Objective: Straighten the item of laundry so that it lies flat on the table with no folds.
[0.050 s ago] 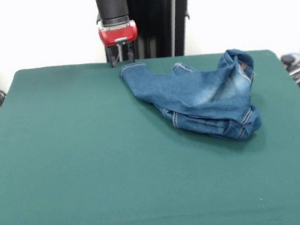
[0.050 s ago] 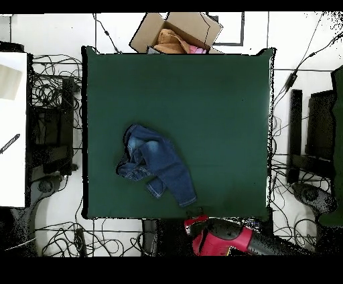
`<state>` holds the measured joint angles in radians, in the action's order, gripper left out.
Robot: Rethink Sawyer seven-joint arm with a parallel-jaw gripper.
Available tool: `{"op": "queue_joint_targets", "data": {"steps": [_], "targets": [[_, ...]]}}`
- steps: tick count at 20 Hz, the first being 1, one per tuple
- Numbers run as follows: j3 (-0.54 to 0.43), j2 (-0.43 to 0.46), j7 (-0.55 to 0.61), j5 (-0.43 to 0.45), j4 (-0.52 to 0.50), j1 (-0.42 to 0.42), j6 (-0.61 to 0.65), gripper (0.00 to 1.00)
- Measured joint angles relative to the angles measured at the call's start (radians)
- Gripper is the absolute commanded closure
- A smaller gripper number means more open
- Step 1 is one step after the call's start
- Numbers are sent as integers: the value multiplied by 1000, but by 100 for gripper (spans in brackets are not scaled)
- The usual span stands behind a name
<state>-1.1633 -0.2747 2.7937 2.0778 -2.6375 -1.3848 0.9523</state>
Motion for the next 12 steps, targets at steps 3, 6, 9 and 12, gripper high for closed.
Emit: {"op": "queue_joint_targets", "data": {"steps": [3,6,9,12], "targets": [[2,-13,0,-20,6,45,22,0],[3,-17,0,-26,7,61,30,0],[4,-22,0,-28,7,73,34,0],[5,-23,0,-27,8,74,33,0]]}}
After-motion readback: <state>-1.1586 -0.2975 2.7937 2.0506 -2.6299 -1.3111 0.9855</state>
